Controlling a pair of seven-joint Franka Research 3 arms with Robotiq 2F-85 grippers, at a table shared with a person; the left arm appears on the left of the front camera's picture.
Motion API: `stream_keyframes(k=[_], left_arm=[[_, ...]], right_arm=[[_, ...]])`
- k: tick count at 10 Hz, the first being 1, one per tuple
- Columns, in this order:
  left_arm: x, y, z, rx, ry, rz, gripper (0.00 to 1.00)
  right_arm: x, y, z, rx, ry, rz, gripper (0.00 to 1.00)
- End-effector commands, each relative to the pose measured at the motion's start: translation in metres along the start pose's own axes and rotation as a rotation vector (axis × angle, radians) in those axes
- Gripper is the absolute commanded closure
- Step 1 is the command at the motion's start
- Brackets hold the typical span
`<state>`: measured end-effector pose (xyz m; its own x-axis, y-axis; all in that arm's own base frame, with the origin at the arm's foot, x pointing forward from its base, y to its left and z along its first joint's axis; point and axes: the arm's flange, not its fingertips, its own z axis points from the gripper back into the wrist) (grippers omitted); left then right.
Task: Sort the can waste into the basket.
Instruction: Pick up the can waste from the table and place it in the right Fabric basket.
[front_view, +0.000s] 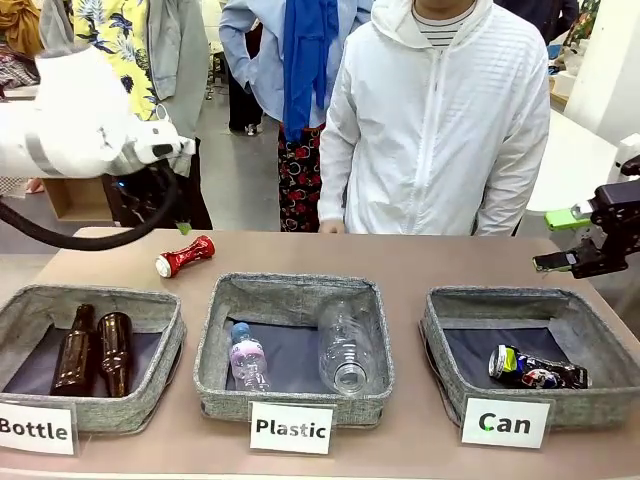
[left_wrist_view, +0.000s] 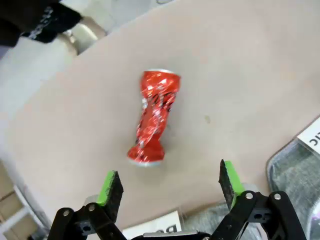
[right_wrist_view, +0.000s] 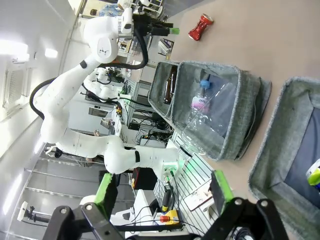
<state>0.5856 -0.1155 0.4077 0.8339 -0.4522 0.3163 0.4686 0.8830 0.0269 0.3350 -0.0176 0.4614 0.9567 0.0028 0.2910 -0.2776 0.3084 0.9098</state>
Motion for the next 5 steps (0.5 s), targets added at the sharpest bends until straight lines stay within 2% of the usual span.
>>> stream_keyframes(k=[1, 2, 4, 5], left_arm=[[0.013, 0.005, 0.004, -0.327, 0.211, -0.015, 0.00], [0.000, 0.000, 0.000, 0.000, 0.000, 0.000, 0.00], [0.000, 0.000, 0.000, 0.000, 0.000, 0.000, 0.00], [0.007, -0.009, -0.008, -0.101, 0.033, -0.035, 0.00]], right_arm=[[0.000, 0.002, 0.003, -0.003, 0.009, -0.003, 0.00], [0.000, 0.002, 0.003, -0.003, 0.009, -0.003, 0.00], [0.000, 0.002, 0.003, -0.003, 0.009, -0.003, 0.00], [0.000, 0.002, 0.003, -0.003, 0.009, -0.003, 0.00]])
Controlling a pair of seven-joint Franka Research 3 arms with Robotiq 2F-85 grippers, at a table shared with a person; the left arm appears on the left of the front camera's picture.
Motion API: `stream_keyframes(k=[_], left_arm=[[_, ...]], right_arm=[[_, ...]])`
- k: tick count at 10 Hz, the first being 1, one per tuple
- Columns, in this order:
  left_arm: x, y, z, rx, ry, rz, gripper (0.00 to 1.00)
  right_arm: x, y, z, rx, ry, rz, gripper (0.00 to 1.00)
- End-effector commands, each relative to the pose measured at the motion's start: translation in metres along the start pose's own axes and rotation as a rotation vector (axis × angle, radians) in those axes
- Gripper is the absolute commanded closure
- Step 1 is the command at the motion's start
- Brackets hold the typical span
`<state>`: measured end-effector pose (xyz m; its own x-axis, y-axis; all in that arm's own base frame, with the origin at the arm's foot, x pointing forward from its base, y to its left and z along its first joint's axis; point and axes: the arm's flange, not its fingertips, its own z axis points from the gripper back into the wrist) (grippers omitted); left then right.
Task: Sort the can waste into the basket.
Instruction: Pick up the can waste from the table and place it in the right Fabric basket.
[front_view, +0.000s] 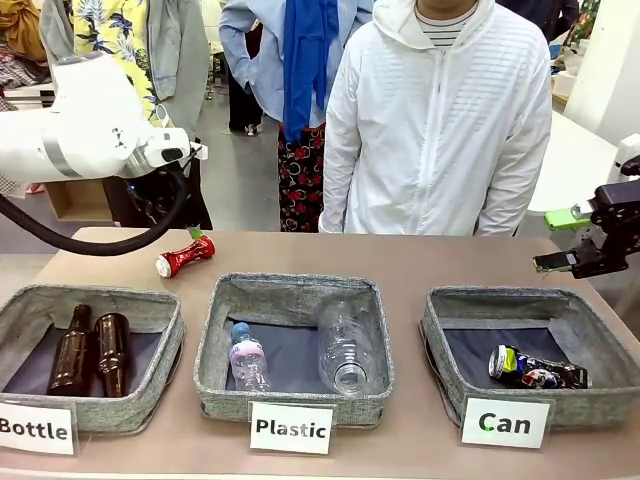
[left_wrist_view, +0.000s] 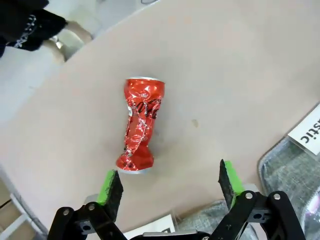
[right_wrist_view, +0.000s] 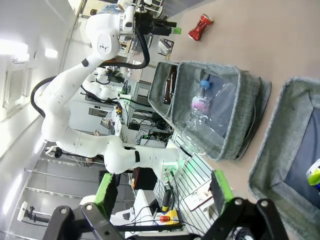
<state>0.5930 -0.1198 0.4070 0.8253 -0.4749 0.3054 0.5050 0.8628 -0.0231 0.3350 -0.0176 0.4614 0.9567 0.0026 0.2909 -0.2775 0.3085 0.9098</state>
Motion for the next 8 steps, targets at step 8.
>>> stream_keyframes(k=[8], left_arm=[[0.028, 0.045, -0.097, -0.038, 0.069, -0.403, 0.00]], right_arm=[[-0.001, 0.002, 0.003, -0.003, 0.010, -0.002, 0.00]])
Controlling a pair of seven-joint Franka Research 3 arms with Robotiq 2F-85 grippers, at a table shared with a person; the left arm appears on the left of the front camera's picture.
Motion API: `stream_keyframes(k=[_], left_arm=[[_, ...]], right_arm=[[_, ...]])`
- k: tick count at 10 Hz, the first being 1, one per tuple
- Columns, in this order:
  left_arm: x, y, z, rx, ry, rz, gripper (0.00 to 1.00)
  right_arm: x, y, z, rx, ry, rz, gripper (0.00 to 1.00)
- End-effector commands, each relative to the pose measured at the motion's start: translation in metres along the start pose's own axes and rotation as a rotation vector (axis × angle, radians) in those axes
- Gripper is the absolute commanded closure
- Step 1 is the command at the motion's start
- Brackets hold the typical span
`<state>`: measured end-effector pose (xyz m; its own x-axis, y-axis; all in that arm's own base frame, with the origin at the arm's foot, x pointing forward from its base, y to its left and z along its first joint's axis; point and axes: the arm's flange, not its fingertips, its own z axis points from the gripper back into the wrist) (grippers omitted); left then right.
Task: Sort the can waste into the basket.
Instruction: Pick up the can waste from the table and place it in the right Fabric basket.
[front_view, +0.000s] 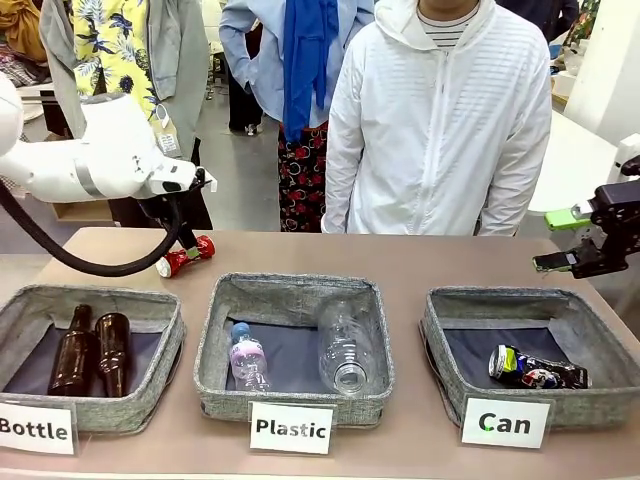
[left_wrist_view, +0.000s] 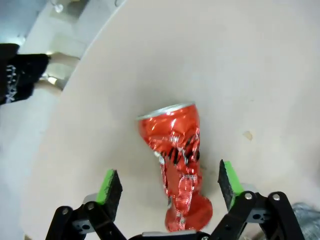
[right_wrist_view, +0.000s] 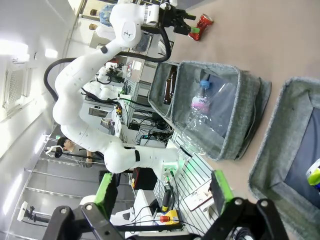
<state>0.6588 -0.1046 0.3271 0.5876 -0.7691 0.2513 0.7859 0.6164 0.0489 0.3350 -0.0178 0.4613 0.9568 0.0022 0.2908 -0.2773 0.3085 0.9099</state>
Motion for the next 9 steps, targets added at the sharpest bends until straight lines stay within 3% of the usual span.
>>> stream_keyframes(k=[1, 4, 5, 6, 7, 9], left_arm=[[0.010, 0.000, -0.018, -0.018, 0.047, -0.036, 0.00], [0.011, 0.006, -0.034, 0.007, 0.055, -0.022, 0.00], [0.009, 0.006, -0.036, 0.021, 0.064, -0.033, 0.52], [0.009, 0.006, -0.037, 0.015, 0.069, -0.041, 0.58], [0.008, 0.005, -0.037, 0.022, 0.071, -0.042, 1.00], [0.007, 0.005, -0.038, 0.030, 0.078, -0.046, 1.00]], right_arm=[[0.000, 0.002, 0.003, -0.003, 0.010, -0.002, 0.00], [0.000, 0.002, 0.003, -0.003, 0.010, -0.002, 0.00], [0.000, 0.002, 0.003, -0.003, 0.010, -0.002, 0.00], [0.000, 0.002, 0.003, -0.003, 0.010, -0.002, 0.00], [0.000, 0.002, 0.003, -0.003, 0.010, -0.002, 0.00], [0.000, 0.002, 0.003, -0.003, 0.010, -0.002, 0.00]])
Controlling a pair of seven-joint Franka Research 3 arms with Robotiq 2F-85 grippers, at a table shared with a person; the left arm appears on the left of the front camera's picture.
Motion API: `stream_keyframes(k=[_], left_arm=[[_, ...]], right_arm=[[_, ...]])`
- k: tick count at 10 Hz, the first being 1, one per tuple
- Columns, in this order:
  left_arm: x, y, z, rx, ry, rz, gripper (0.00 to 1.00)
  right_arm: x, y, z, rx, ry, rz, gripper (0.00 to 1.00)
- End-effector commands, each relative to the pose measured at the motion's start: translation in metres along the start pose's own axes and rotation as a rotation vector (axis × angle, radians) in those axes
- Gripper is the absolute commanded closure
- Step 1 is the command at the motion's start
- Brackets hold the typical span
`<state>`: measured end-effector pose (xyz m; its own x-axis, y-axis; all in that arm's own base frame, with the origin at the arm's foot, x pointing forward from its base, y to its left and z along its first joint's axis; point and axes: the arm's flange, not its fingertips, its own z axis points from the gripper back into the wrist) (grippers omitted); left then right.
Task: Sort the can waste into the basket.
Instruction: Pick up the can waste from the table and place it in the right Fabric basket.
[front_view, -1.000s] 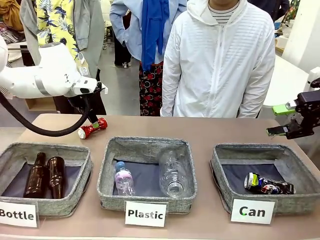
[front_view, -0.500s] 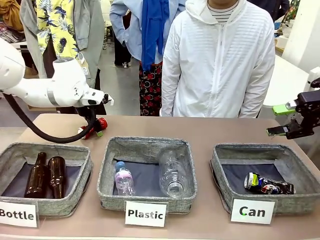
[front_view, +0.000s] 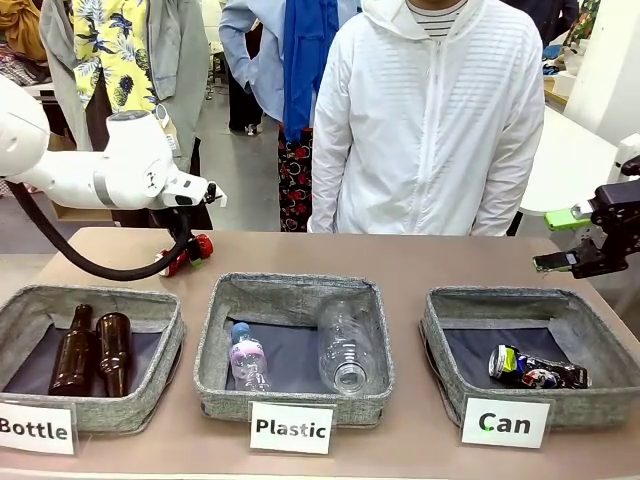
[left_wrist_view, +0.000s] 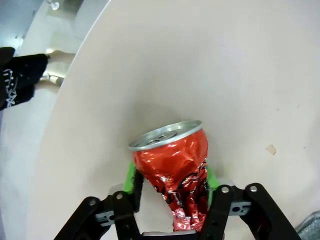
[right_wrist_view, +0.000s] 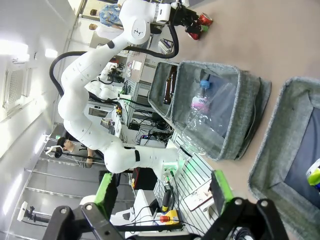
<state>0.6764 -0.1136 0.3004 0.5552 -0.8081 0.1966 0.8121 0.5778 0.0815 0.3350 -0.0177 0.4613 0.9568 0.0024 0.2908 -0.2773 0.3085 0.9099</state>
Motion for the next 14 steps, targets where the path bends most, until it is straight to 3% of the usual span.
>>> stream_keyframes(k=[1, 3, 6, 7, 9, 11, 12, 13, 14], left_arm=[[-0.005, -0.005, -0.003, 0.018, 0.005, 0.010, 0.85], [-0.008, -0.015, 0.014, 0.018, -0.045, -0.010, 1.00], [-0.025, -0.052, 0.079, -0.032, -0.100, -0.102, 1.00], [-0.042, -0.076, 0.119, -0.081, -0.126, -0.199, 1.00], [-0.092, -0.126, 0.191, -0.059, -0.188, -0.361, 1.00], [-0.141, -0.162, 0.219, -0.076, -0.171, -0.549, 1.00], [-0.165, -0.175, 0.221, -0.076, -0.138, -0.551, 1.00], [-0.185, -0.181, 0.217, -0.067, -0.192, -0.525, 1.00], [-0.198, -0.163, 0.213, 0.027, -0.253, -0.353, 0.93]], right_arm=[[0.000, 0.002, 0.003, -0.003, 0.010, -0.002, 0.00], [0.000, 0.002, 0.003, -0.003, 0.010, -0.002, 0.00], [0.000, 0.002, 0.003, -0.003, 0.010, -0.002, 0.00], [0.000, 0.002, 0.003, -0.003, 0.010, -0.002, 0.00], [0.000, 0.002, 0.003, -0.003, 0.010, -0.002, 0.00], [0.000, 0.002, 0.003, -0.003, 0.010, -0.002, 0.00], [0.000, 0.002, 0.003, -0.003, 0.010, -0.002, 0.00], [0.000, 0.002, 0.003, -0.003, 0.010, -0.002, 0.00], [0.000, 0.002, 0.003, -0.003, 0.010, -0.002, 0.00]])
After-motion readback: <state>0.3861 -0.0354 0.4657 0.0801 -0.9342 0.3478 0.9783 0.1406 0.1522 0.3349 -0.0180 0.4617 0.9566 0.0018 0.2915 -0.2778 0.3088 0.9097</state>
